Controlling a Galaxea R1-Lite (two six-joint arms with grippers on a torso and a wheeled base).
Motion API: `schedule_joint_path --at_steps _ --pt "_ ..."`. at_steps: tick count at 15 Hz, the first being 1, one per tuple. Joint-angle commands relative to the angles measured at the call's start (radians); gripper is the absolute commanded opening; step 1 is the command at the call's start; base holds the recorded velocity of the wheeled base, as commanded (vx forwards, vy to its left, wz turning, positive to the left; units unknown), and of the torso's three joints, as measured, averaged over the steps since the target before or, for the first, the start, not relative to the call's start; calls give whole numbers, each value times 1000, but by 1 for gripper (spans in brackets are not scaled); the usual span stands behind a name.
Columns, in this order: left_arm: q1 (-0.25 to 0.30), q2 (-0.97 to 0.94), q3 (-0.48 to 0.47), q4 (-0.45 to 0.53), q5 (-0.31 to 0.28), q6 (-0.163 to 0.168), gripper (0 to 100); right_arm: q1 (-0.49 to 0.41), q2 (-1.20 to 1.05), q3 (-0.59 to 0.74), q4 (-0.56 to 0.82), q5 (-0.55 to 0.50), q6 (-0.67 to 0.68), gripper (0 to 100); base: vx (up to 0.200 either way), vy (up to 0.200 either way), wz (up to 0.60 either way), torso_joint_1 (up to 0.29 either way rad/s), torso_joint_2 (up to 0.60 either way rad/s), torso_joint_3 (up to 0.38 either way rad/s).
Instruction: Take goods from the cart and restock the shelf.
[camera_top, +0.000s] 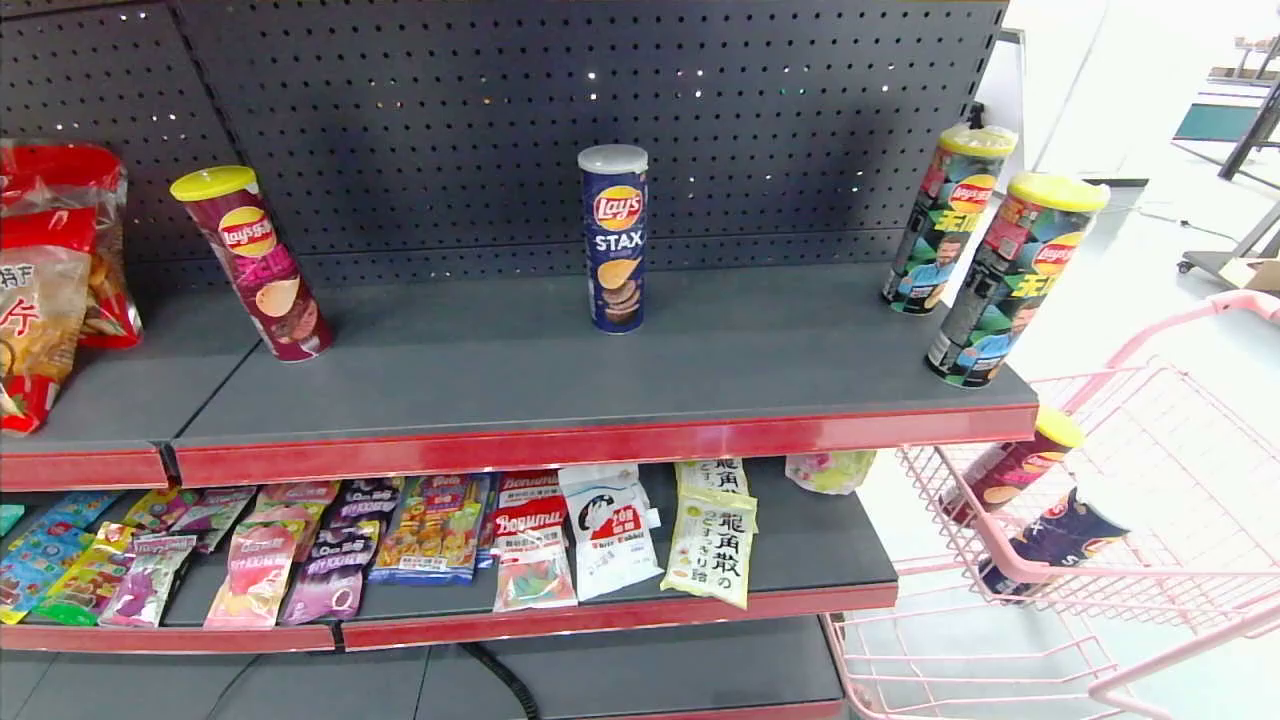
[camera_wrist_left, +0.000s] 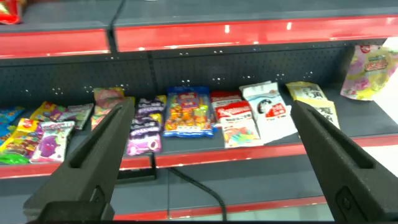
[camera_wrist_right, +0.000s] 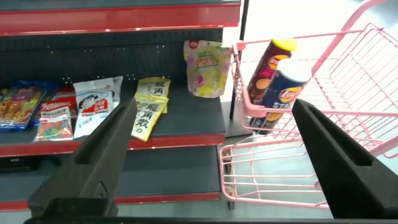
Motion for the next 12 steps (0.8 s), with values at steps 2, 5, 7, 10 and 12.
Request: schedule_joint_path --at_steps 2,5,7,10,12 --pt "0 1 0 0 0 0 100 0 1 0 0 0 -2 100 0 -200 0 0 2 2" --pt "0 1 0 0 0 0 100 0 1 0 0 -1 0 100 0 -200 0 1 2 14" --pt "0 1 0 0 0 0 100 0 1 0 0 -3 0 100 0 -200 0 0 2 0" --pt "0 1 0 -1 2 0 100 0 1 0 0 -3 0 100 0 -200 0 -2 2 4" --pt "0 1 0 -1 0 0 100 0 1 0 0 -3 1 100 0 0 0 0 0 0"
